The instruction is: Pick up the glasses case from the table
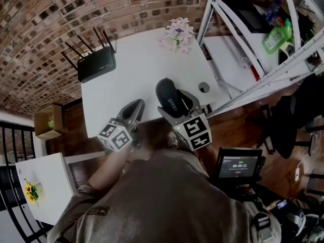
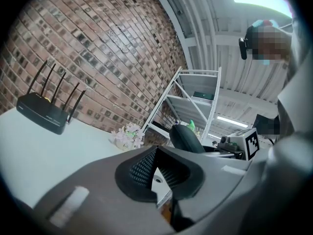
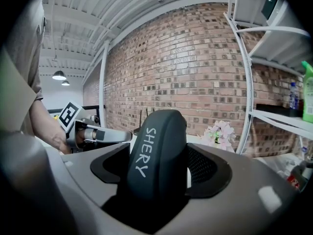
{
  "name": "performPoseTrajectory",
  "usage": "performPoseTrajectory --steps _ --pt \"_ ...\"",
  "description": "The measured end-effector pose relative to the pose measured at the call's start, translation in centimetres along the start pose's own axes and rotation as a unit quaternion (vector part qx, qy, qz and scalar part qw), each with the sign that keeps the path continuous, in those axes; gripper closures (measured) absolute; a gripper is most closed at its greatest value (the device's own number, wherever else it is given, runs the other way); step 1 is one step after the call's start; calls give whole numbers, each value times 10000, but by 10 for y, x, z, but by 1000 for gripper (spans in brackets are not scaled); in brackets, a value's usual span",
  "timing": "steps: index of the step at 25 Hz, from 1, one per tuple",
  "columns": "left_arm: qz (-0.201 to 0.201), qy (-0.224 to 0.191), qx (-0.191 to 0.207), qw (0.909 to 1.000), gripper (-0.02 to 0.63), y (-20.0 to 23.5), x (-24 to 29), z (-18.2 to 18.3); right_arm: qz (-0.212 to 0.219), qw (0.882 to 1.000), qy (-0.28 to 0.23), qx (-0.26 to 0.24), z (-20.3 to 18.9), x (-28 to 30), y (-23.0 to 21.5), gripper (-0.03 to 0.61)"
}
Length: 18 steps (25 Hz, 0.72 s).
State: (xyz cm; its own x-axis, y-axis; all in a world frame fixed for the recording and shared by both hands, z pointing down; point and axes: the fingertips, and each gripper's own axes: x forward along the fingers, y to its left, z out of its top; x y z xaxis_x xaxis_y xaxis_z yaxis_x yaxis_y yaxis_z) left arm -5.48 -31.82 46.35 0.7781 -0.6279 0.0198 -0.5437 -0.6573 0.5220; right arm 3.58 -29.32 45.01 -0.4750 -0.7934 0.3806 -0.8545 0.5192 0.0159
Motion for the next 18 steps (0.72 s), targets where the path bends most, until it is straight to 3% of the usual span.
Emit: performPoseTrajectory --steps 18 --pt "62 115 28 9999 612 26 48 3 77 9999 -16 88 -1 38 -45 207"
